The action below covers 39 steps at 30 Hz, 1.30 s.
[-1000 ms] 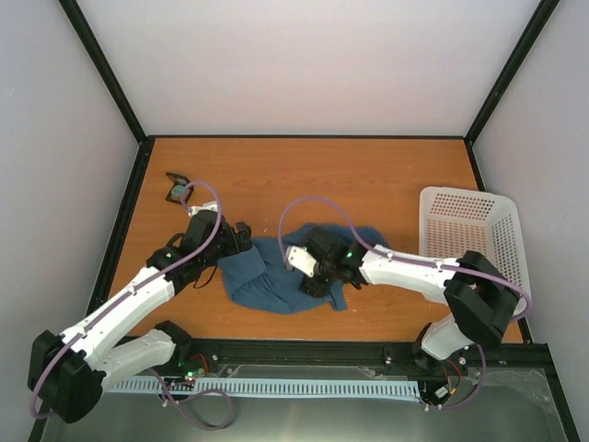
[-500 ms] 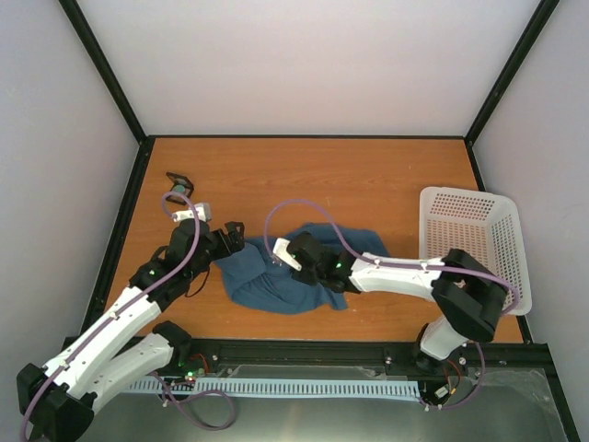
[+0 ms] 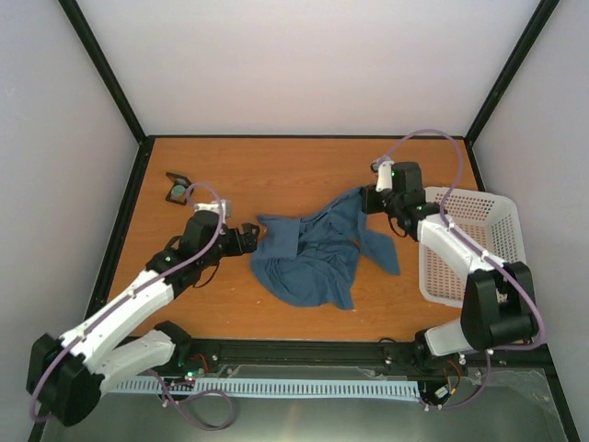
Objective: Pin the brooch onto the clothing
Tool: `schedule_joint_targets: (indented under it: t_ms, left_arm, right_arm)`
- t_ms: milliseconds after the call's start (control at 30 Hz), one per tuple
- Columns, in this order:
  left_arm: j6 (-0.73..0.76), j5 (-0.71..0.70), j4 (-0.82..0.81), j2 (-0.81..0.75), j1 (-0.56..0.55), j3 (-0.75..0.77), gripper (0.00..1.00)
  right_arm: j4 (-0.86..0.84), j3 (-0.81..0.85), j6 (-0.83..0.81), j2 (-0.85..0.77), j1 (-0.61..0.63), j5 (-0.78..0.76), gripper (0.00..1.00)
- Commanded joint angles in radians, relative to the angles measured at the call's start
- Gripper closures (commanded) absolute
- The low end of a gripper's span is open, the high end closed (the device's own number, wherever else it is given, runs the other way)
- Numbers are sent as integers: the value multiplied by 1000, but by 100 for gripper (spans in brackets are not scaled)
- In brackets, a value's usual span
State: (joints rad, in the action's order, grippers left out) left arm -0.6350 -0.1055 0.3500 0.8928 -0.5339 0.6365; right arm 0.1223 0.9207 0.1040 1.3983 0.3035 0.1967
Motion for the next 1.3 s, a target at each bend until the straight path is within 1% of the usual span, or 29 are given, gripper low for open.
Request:
schedule_joint_targets:
  t_ms: [0, 67, 167, 200, 300, 367, 433, 500, 533, 600, 633, 667, 700, 733, 767, 833, 900, 933, 1000, 1033, 1067, 1100, 1133, 1167, 1200, 1233, 1267]
  left_arm:
    - [171, 203, -88, 159, 5, 102, 0]
    - [220, 297, -64, 293, 4, 184, 0]
    - [282, 388, -39, 471, -11, 321, 0]
    - [296, 383, -25, 534, -18, 363, 0]
    - [301, 262, 56, 711, -34, 481, 0]
    - [297, 192, 89, 794, -42, 520, 0]
    - [301, 160, 87, 842, -47, 523, 0]
    - [290, 180, 91, 865, -47, 507, 7]
    - [275, 198, 85, 853, -47, 483, 10]
    - [242, 264, 29, 759, -47, 389, 12]
    - [221, 288, -14, 697, -48, 323, 19]
    - [200, 306, -52, 643, -48, 266, 31]
    - [180, 306, -73, 605, -47, 218, 46]
    - [154, 279, -61, 584, -46, 192, 61]
    - [126, 233, -30, 572, -45, 183, 73]
    - [68, 125, 36, 524, -43, 157, 88]
    - [7, 37, 78, 443, -42, 94, 98]
    - [-22, 8, 84, 399, -39, 64, 99]
    - [-114, -31, 125, 313, -27, 16, 99]
    - [-160, -32, 145, 274, -24, -2, 97]
    - [-216, -24, 160, 232, -23, -23, 96]
    - [-275, -10, 169, 192, -23, -47, 99]
    - [-326, 21, 163, 152, -23, -76, 99]
    - [-357, 58, 149, 115, -23, -96, 96]
    - [-382, 70, 149, 83, -23, -104, 86]
    - [-379, 75, 137, 51, -23, -109, 69]
    - [-353, 78, 119, 22, -23, -109, 48]
  right_arm:
    - [115, 90, 92, 84, -95, 308, 98]
    - [143, 117, 66, 110, -112, 356, 97]
    - [165, 126, 30, 107, -116, 397, 97]
    - [153, 117, 32, 97, -117, 397, 97]
    - [132, 94, 37, 78, -122, 404, 97]
    - [135, 92, 34, 73, -125, 411, 97]
    - [131, 87, 33, 62, -133, 412, 97]
    - [126, 83, 36, 49, -147, 411, 97]
    - [127, 83, 35, 43, -157, 411, 97]
    - [134, 88, 33, 30, -183, 416, 97]
    - [137, 91, 31, 24, -198, 422, 97]
    - [140, 94, 27, 18, -210, 431, 97]
    - [142, 97, 27, 9, -220, 431, 97]
    - [145, 99, 28, 2, -231, 424, 97]
    - [148, 101, 29, -5, -241, 417, 97]
    - [157, 102, 33, -21, -263, 409, 97]
    - [178, 104, 26, -29, -279, 397, 97]
    - [189, 103, 20, -34, -282, 398, 97]
    - [196, 97, 14, -42, -284, 395, 97]
    - [195, 96, 12, -47, -285, 394, 97]
    - [192, 94, 11, -50, -285, 396, 97]
    - [189, 93, 14, -51, -285, 399, 97]
    - [187, 95, 15, -51, -285, 403, 97]
    - [184, 97, 17, -48, -285, 407, 97]
    - [182, 99, 19, -42, -285, 416, 97]
    - [183, 104, 17, -36, -285, 427, 97]
    - [189, 106, 14, -30, -284, 439, 97]
